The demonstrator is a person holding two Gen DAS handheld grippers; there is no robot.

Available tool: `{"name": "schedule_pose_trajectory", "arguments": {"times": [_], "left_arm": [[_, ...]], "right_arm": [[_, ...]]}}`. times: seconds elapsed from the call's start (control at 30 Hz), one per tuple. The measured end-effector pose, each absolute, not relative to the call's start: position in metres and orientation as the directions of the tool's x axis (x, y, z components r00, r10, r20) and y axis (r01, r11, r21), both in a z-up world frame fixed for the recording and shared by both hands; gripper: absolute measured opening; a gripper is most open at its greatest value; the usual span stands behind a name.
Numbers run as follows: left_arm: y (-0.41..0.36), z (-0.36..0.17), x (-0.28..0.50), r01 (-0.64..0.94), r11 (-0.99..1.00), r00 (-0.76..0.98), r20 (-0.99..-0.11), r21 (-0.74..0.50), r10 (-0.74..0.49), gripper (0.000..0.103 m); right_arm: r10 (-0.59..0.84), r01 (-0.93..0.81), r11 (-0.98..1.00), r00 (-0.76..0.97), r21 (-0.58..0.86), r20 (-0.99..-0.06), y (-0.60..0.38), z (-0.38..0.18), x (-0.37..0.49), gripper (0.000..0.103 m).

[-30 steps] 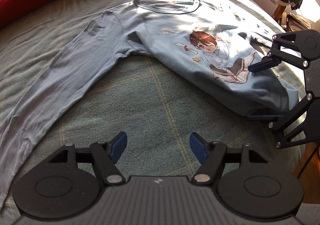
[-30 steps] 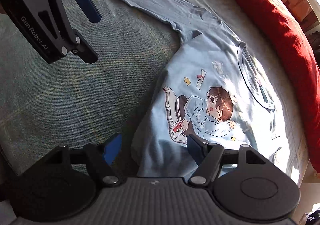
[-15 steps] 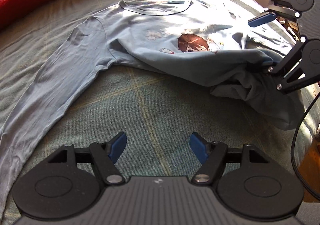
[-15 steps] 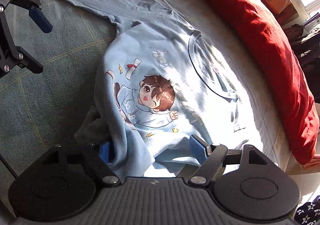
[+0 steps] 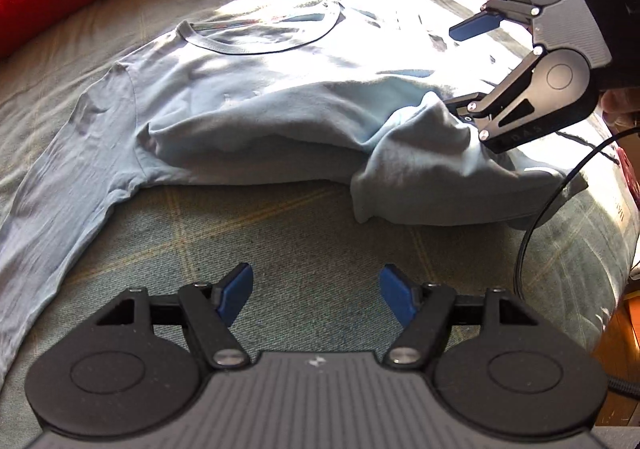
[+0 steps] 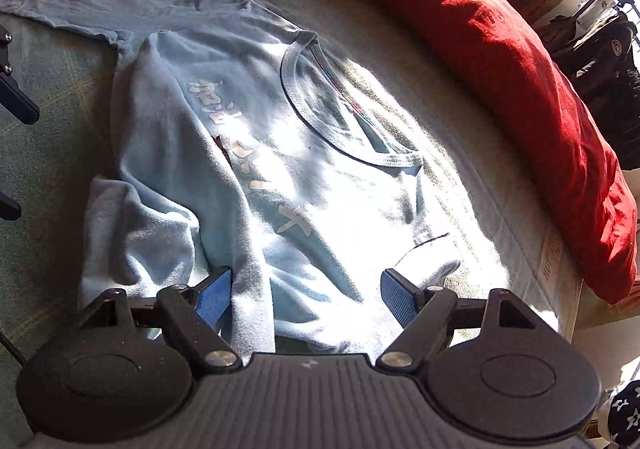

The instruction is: Fold clothes

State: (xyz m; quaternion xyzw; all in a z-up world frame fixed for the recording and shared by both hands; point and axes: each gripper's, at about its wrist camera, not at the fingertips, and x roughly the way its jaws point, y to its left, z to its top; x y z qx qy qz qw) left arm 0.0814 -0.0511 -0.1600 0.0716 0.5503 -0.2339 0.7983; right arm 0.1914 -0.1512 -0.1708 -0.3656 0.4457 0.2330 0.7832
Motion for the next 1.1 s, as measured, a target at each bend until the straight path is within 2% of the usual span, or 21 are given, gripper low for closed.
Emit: {"name": "schedule_pose_trajectory", "arguments": {"times": [0.17,0.5,0.77,0.83,0.9,1.1], "left_arm": [[-0.067,-0.163,0.090,0.447,0.880,0.278,-0.910,-0.160,-0.307,0.071],[-0.091,-0.171,0.097,0.538,0.819,0.260,-0.884,-0.201,-0.388,0.066],[-0.089,-0.183,0.110,0.597,0.753,0.219,-0.846,-0.278,-0.485,0.032],[-0.087,-0.185,0.113,0.608,0.736,0.208,-0.835,-0.298,-0.509,0.015],[-0.084,-0.183,0.115,0.594,0.738,0.206,-0.826,-0.320,-0.524,0.004],[-0.066,-0.166,0.103,0.540,0.763,0.221,-0.814,-0.356,-0.537,0.003]], "right_arm": [[0.056,-0.671,0.659,0.494,-0.340,-0.867,-0.168,-0.177,0.200,0.082],[0.237,-0.731,0.639,0.484,-0.241,-0.842,-0.188,-0.133,0.175,0.082],[0.245,-0.729,0.644,0.485,-0.233,-0.840,-0.196,-0.137,0.152,0.083],[0.239,-0.727,0.648,0.479,-0.229,-0.845,-0.197,-0.139,0.148,0.083],[0.236,-0.724,0.651,0.480,-0.229,-0.845,-0.198,-0.140,0.143,0.083],[0.224,-0.720,0.656,0.473,-0.227,-0.852,-0.201,-0.140,0.136,0.083]]}}
